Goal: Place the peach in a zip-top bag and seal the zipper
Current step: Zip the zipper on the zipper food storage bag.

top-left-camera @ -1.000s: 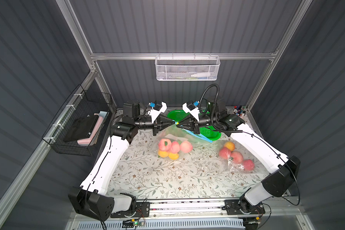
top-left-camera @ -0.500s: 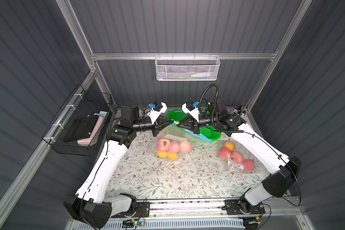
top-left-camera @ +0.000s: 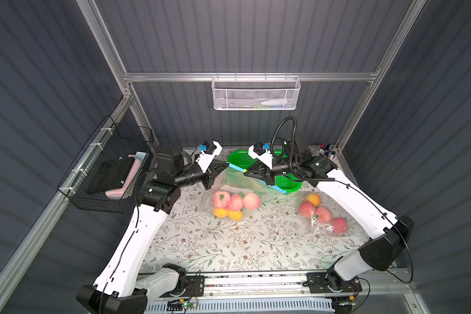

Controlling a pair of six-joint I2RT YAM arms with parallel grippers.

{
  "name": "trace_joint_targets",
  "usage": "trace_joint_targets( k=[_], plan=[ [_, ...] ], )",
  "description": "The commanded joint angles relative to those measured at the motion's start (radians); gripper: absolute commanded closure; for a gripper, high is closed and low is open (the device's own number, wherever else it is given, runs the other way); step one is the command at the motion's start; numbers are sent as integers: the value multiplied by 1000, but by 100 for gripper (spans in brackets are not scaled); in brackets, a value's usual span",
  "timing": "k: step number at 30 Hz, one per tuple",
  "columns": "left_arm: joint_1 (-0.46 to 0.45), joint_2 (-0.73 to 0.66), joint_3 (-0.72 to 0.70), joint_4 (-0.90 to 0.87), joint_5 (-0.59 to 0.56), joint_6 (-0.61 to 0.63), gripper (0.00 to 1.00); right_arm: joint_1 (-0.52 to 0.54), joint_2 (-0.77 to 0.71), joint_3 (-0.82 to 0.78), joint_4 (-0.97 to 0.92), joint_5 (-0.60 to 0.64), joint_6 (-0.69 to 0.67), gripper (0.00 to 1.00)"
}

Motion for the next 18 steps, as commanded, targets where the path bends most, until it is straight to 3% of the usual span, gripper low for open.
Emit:
trace_joint_targets(
  k=[1, 18],
  plan=[
    [19, -69, 15, 37, -152, -4, 100, -29, -38, -13, -123, 53, -45, 89],
    [19, -103, 23, -19, -381, 0, 100, -63, -92, -92, -189, 98, -91, 87]
  ],
)
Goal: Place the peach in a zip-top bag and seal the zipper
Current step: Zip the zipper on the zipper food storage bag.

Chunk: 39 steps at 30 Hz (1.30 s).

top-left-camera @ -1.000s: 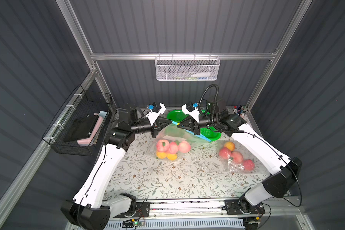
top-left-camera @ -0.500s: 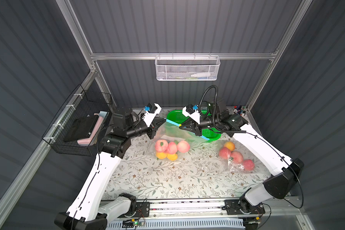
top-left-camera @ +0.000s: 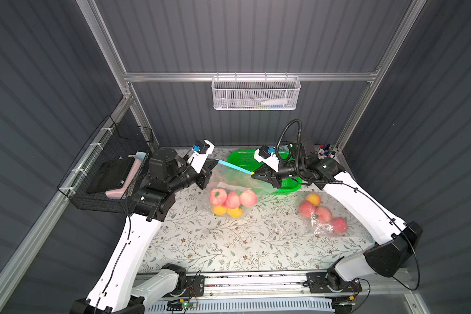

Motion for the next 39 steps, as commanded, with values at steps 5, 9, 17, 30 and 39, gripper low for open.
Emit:
trace_joint_targets(
  k=[5, 9, 17, 30, 39],
  plan=[
    [19, -47, 16, 18, -189, -3, 100, -40, -62, -79, -89, 61, -31, 87],
    [19, -53, 10, 17, -233, -3, 100, -57, -98, -121, -69, 66, -18, 87],
    [19, -58, 1, 12, -303, -13, 100, -82, -146, -192, -41, 73, 11, 87],
    [19, -57, -13, 4, -349, -22, 100, -89, -159, -231, -1, 68, 44, 87],
    [19, 6, -38, 19, -413, -100, 100, -89, -123, -218, 189, 21, 219, 55]
  ],
)
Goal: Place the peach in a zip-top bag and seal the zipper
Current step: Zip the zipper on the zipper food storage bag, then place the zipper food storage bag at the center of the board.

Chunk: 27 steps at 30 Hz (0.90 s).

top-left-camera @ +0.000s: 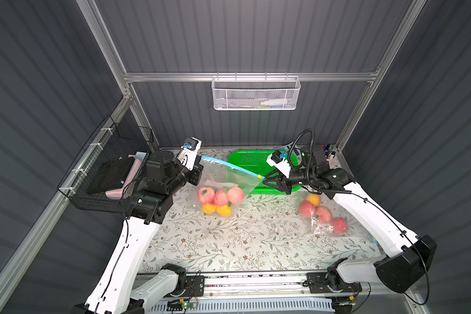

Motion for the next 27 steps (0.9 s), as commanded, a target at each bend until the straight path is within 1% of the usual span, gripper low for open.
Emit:
trace_joint_targets(
  k=[1, 3, 5, 6, 9, 11, 12, 13, 14, 15, 16, 17, 18, 19, 21, 25, 27],
  plan=[
    [6, 29, -24, 36, -97, -63, 100, -4, 1, -13, 136, -10, 99, 50],
    [6, 46, -36, 46, -157, -85, 100, -4, -11, -35, 207, 26, 155, 42],
    [6, 68, -55, 61, -236, -101, 100, -4, -28, -65, 271, 69, 208, 38],
    [7, 80, -64, 70, -273, -109, 100, -4, -34, -77, 292, 86, 223, 36],
    [14, 127, -84, 94, -437, -156, 100, -4, -53, -117, 346, 153, 278, 33],
    [23, 158, -86, 105, -572, -212, 100, -4, -64, -140, 372, 234, 318, 31],
    [30, 169, -86, 110, -613, -231, 98, -5, -71, -152, 382, 272, 333, 31],
    [37, 179, -84, 110, -648, -250, 75, -5, -80, -162, 393, 325, 354, 28],
    [41, 182, -83, 109, -666, -263, 47, -7, -92, -176, 406, 381, 378, 25],
    [43, 182, -80, 109, -670, -268, 26, -9, -104, -192, 425, 444, 400, 21],
    [44, 178, -81, 108, -672, -279, 11, -11, -120, -212, 451, 511, 424, 15],
    [45, 171, -84, 112, -672, -289, 1, -17, -141, -233, 469, 574, 452, 4],
    [47, 163, -88, 117, -672, -296, 0, -21, -145, -251, 497, 618, 469, 1],
    [48, 152, -93, 122, -670, -303, 0, -29, -186, -271, 513, 665, 481, 1],
    [52, 130, -109, 134, -668, -313, 0, -35, -224, -305, 538, 762, 501, 1],
    [63, 89, -184, 194, -658, -362, 0, -67, -293, -389, 562, 1038, 543, 1],
    [73, 81, -237, 237, -648, -406, 0, -101, -324, -453, 585, 1145, 569, 1]
  ],
)
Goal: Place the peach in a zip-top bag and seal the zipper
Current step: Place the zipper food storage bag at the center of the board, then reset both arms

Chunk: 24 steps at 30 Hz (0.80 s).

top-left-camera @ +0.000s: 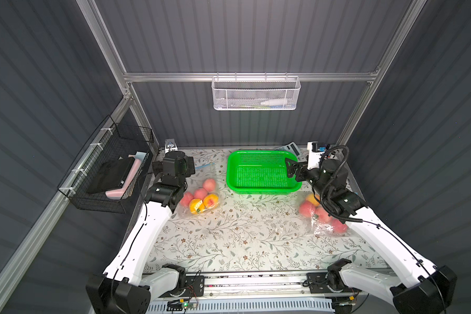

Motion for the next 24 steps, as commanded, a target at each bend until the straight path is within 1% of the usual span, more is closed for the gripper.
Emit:
trace_joint_targets(
  k=[1, 2, 4, 6, 8, 9, 11, 14, 17, 20, 24],
  plan=[
    [24, -19, -86, 87, 3, -111, 0, -57, -44, -105, 77, 291, 66, 1],
    [33, -20, -107, 106, 19, -142, 0, -81, -52, -141, 98, 310, 72, 1],
    [49, -13, -168, 178, 53, -192, 0, -143, -57, -215, 136, 310, 89, 1],
    [51, 5, -229, 260, 61, -178, 0, -202, -45, -262, 158, 306, 111, 1],
    [55, 32, -282, 324, 41, -173, 0, -251, -29, -316, 211, 310, 122, 1],
    [62, 49, -309, 352, 33, -173, 0, -273, -19, -349, 256, 280, 108, 1],
    [81, 77, -355, 404, 46, -164, 0, -291, 10, -390, 309, 245, 84, 1],
    [109, 112, -438, 518, 60, -134, 0, -305, 54, -427, 344, 262, 92, 1],
    [129, 142, -512, 657, 105, -87, 0, -328, 93, -486, 440, 304, 62, 1],
    [139, 170, -574, 791, 160, -33, 0, -355, 133, -545, 565, 297, 41, 1],
    [158, 225, -641, 962, 265, 23, 0, -372, 191, -603, 729, 261, -2, 1]
  ],
)
